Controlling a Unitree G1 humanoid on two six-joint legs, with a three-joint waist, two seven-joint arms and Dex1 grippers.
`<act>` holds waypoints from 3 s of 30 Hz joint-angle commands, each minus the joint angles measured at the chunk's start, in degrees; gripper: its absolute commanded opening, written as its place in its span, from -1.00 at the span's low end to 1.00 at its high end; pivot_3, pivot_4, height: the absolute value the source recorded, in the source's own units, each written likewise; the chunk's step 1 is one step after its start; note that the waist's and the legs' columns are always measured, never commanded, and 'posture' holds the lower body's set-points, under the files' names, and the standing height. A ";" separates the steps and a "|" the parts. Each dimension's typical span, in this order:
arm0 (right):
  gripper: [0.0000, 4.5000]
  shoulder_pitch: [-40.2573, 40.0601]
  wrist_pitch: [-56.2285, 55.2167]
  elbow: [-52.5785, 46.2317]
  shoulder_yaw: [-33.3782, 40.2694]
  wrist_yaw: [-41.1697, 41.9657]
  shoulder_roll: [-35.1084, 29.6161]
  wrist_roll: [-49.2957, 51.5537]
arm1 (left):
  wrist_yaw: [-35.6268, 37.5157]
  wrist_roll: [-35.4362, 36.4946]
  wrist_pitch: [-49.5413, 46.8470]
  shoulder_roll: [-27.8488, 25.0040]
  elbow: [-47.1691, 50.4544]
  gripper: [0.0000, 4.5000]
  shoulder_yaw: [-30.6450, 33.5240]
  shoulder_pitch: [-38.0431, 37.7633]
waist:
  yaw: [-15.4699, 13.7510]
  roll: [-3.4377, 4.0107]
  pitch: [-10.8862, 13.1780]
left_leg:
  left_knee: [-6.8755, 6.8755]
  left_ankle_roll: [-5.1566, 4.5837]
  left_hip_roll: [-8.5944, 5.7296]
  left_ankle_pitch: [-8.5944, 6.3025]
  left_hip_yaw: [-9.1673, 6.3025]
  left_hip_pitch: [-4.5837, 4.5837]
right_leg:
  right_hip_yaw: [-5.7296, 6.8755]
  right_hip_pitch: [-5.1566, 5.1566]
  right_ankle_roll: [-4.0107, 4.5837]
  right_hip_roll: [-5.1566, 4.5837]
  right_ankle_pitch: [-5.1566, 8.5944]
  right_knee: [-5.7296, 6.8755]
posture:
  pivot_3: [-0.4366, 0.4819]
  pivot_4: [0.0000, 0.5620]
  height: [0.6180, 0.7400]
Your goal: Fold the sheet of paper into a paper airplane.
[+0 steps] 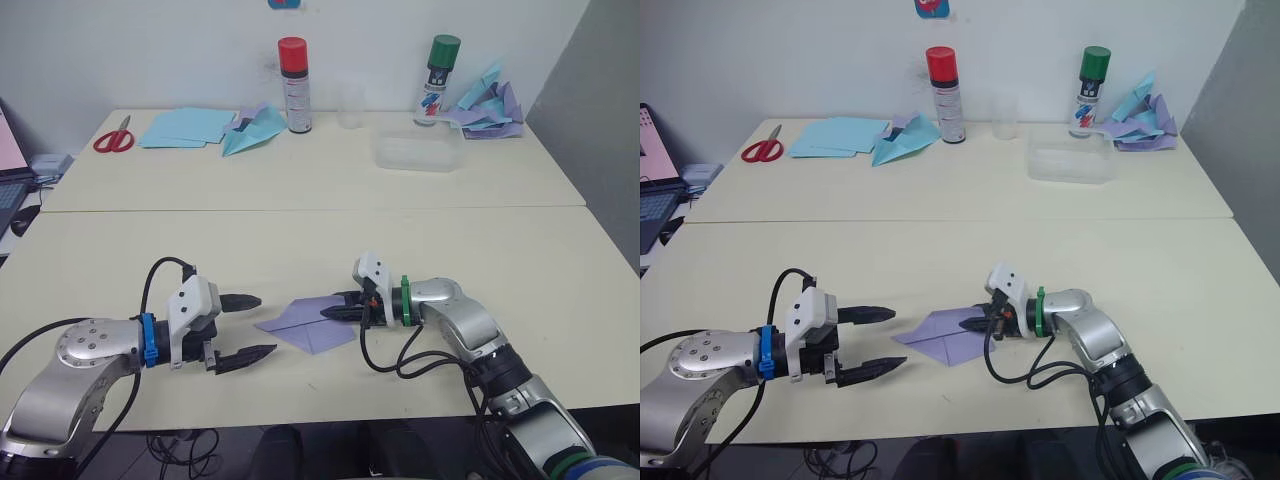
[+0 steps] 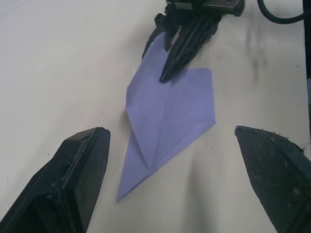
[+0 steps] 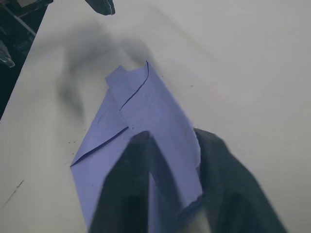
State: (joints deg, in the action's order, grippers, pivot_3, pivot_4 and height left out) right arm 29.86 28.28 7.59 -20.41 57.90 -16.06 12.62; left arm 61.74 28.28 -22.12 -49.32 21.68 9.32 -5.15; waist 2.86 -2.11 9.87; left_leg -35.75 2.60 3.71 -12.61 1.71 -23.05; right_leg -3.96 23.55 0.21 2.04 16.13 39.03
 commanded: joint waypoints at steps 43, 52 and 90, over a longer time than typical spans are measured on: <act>1.00 -1.04 -19.78 -13.12 2.38 -8.43 -15.96 13.01 | -12.97 -5.87 -0.78 12.27 -8.58 0.21 -6.40 13.27 | -0.74 -0.06 0.07 | -0.32 0.01 -0.05 0.00 -0.04 0.18 | 0.00 -0.33 -0.25 -0.06 -0.17 0.17 | -0.05 -0.47 1.00; 1.00 -4.80 -5.18 -19.83 4.69 -13.70 -14.19 11.37 | -14.62 -11.29 -0.11 16.86 -15.30 -0.99 -13.45 15.91 | -1.10 -0.05 0.06 | -0.29 0.01 -0.06 0.00 -0.01 0.02 | -0.03 -0.22 -0.27 -0.04 -0.16 0.04 | -0.05 -0.47 1.00; 1.00 7.44 13.55 2.24 12.15 -19.45 1.95 12.60 | -7.54 -6.63 -1.57 10.20 -7.48 -0.99 -7.54 9.91 | -0.54 -0.04 0.02 | -0.29 0.00 -0.05 0.00 0.02 0.01 | -0.04 -0.15 -0.40 0.15 -0.27 0.03 | -0.05 -0.47 1.00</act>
State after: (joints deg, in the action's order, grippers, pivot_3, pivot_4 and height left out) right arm 35.79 43.49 10.00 -8.57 38.21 -14.37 25.75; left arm 54.51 20.51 -23.77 -38.32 11.80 -0.27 4.76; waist 2.32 -2.16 9.89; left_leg -36.04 2.60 3.66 -12.61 1.72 -23.04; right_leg -4.00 23.41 -0.19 2.19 15.87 39.06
